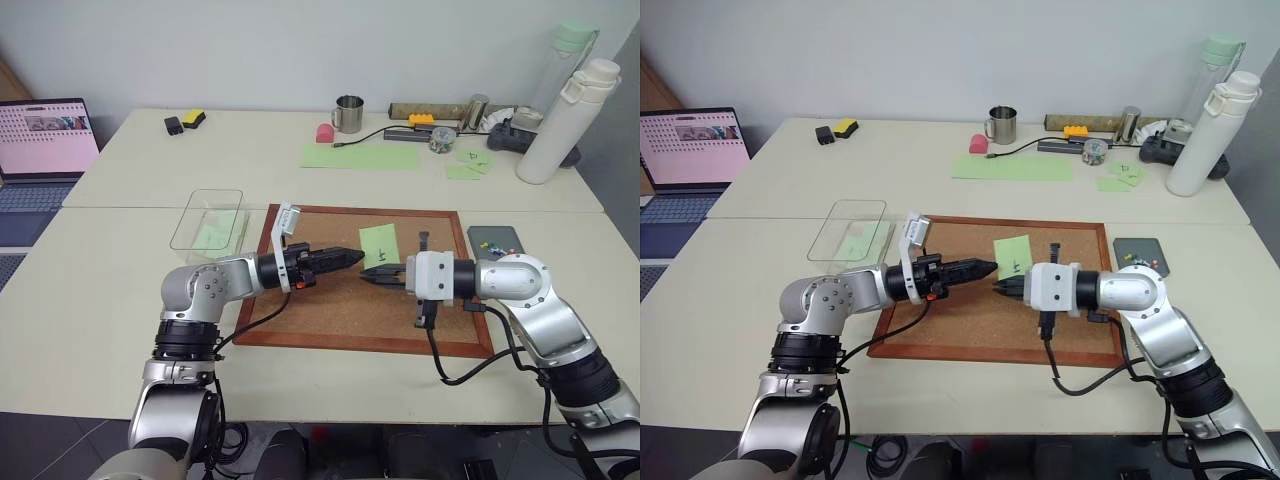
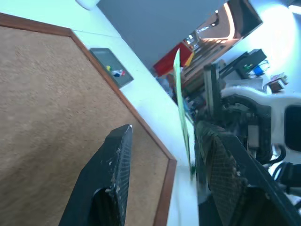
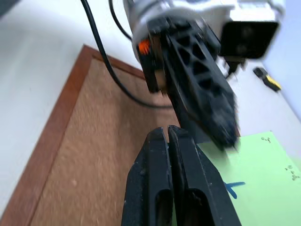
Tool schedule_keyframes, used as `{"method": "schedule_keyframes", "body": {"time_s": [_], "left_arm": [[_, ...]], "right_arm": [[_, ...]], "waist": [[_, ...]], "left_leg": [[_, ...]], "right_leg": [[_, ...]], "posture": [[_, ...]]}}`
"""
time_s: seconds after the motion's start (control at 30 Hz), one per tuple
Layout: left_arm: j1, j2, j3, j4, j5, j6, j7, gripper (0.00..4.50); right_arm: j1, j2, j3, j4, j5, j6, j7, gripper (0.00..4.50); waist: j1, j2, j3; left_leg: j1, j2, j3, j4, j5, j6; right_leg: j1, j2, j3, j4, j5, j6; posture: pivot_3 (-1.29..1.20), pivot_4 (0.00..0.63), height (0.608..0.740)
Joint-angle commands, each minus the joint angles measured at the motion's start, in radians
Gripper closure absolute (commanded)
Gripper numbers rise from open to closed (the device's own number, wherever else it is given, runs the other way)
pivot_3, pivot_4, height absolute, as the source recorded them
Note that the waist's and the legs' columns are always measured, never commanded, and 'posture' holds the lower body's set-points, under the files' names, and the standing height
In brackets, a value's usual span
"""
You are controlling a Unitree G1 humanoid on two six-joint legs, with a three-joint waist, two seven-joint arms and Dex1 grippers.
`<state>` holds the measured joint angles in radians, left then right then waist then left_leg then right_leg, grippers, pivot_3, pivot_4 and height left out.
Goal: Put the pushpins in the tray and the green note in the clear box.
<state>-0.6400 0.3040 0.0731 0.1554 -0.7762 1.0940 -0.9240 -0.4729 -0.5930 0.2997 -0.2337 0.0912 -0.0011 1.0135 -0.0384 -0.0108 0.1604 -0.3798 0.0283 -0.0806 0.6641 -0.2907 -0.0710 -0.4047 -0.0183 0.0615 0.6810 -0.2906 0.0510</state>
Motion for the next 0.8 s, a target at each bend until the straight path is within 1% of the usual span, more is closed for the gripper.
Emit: {"method": "schedule_keyframes", "body": {"time_s": [0.03, 0.13, 0.2, 0.23, 0.27, 0.33, 0.37, 0.43, 0.47, 0.5, 0.57, 0.73, 0.8], "left_arm": [[-0.026, -0.016, -0.011, -0.019, -0.009, -0.016, 0.003, 2.21], [-0.022, -0.026, -0.024, -0.028, 0.004, -0.059, -0.009, 2.21], [-0.025, -0.036, -0.017, -0.015, 0.009, -0.078, 0.005, 2.54], [-0.024, -0.033, -0.018, -0.017, 0.006, -0.084, -0.008, 2.56], [-0.024, -0.030, -0.021, -0.018, 0.005, -0.087, -0.015, 2.85], [-0.021, -0.026, -0.023, -0.020, 0.003, -0.087, -0.022, 3.25], [-0.019, -0.026, -0.023, -0.022, 0.000, -0.086, -0.023, 3.40], [-0.020, -0.023, -0.025, -0.023, -0.004, -0.087, -0.031, 3.83], [-0.018, -0.021, -0.027, -0.026, -0.005, -0.087, -0.035, 3.91], [-0.017, -0.017, -0.033, -0.026, 0.000, -0.091, -0.041, 4.18], [-0.015, -0.011, -0.042, -0.029, 0.006, -0.098, -0.055, 4.48], [-0.008, -0.001, -0.045, -0.037, 0.005, -0.109, -0.069, 4.48], [-0.008, -0.003, -0.064, -0.031, 0.054, -0.160, -0.043, 4.48]], "right_arm": [[-0.033, 0.017, 0.005, -0.049, -0.007, 0.020, -0.009, 4.50], [-0.034, 0.030, 0.010, -0.063, -0.010, 0.033, -0.015, 4.50], [-0.031, 0.033, 0.009, -0.069, -0.010, 0.038, -0.017, 4.50], [-0.029, 0.032, 0.008, -0.073, -0.011, 0.041, -0.017, 4.50], [-0.027, 0.030, 0.006, -0.074, -0.011, 0.042, -0.017, 4.50], [-0.021, 0.024, 0.002, -0.079, -0.011, 0.044, -0.018, 4.50], [-0.018, 0.022, 0.001, -0.082, -0.010, 0.046, -0.018, 4.50], [-0.015, 0.019, -0.003, -0.083, -0.009, 0.047, -0.019, 4.50], [-0.013, 0.019, -0.006, -0.085, -0.007, 0.051, -0.020, 4.50], [-0.011, 0.021, -0.009, -0.085, -0.003, 0.059, -0.024, 4.50], [-0.011, 0.021, -0.013, -0.086, 0.000, 0.067, -0.027, 4.50], [-0.012, 0.018, -0.031, -0.087, 0.008, 0.091, -0.034, 4.50], [-0.008, 0.033, -0.056, -0.104, 0.042, 0.143, -0.056, 4.50]], "waist": [[0.000, 0.000, 0.000], [0.003, 0.000, 0.000], [0.005, 0.000, 0.000], [0.005, 0.000, 0.000], [0.005, 0.000, 0.000], [0.005, 0.000, 0.000], [0.005, 0.000, 0.000], [0.005, 0.000, 0.000], [0.005, 0.000, 0.000], [0.005, 0.000, 0.000], [0.005, 0.000, 0.000], [0.005, 0.000, 0.000], [0.005, 0.000, 0.000]], "left_leg": [[0.000, 0.000, 0.000, 0.000, 0.000, 0.000], [0.000, 0.000, 0.000, 0.000, 0.000, -0.001], [0.000, 0.000, 0.000, 0.000, 0.000, -0.001], [0.000, 0.000, 0.000, 0.000, 0.000, -0.001], [0.000, 0.000, 0.000, 0.000, 0.000, -0.001], [0.000, 0.000, 0.000, 0.000, 0.000, 0.000], [0.000, 0.000, 0.000, 0.000, 0.000, 0.000], [0.000, 0.000, 0.000, 0.000, 0.000, 0.000], [0.000, 0.000, 0.000, 0.000, 0.000, 0.000], [0.000, 0.000, 0.000, 0.000, 0.000, 0.000], [0.000, 0.000, 0.000, 0.000, 0.000, 0.000], [0.000, 0.000, 0.000, 0.000, 0.000, 0.000], [0.000, 0.000, 0.000, 0.000, 0.000, 0.000]], "right_leg": [[0.000, 0.000, 0.000, 0.000, 0.000, 0.000], [0.000, 0.000, 0.000, 0.000, 0.000, 0.000], [0.000, 0.000, 0.000, 0.000, 0.000, 0.000], [0.000, 0.000, 0.000, 0.000, 0.000, 0.000], [0.000, 0.000, 0.000, 0.000, 0.000, 0.000], [0.000, 0.000, 0.000, 0.000, 0.000, 0.000], [0.000, 0.000, 0.000, 0.000, 0.000, 0.000], [0.000, 0.000, 0.000, 0.000, 0.000, 0.000], [0.000, 0.000, 0.000, 0.000, 0.000, 0.000], [0.000, 0.000, 0.000, 0.000, 0.000, 0.000], [0.000, 0.000, 0.000, 0.000, 0.000, 0.000], [0.000, 0.000, 0.000, 0.000, 0.000, 0.000], [0.000, 0.000, 0.000, 0.000, 0.000, 0.000]], "posture": [[0.00, 0.150, 0.740], [0.00, 0.150, 0.740], [0.00, 0.150, 0.740], [0.00, 0.150, 0.740], [0.00, 0.150, 0.740], [0.00, 0.150, 0.740], [0.00, 0.150, 0.740], [0.00, 0.150, 0.740], [0.00, 0.150, 0.740], [0.00, 0.150, 0.740], [0.00, 0.150, 0.740], [0.00, 0.150, 0.740], [0.00, 0.150, 0.740]]}}
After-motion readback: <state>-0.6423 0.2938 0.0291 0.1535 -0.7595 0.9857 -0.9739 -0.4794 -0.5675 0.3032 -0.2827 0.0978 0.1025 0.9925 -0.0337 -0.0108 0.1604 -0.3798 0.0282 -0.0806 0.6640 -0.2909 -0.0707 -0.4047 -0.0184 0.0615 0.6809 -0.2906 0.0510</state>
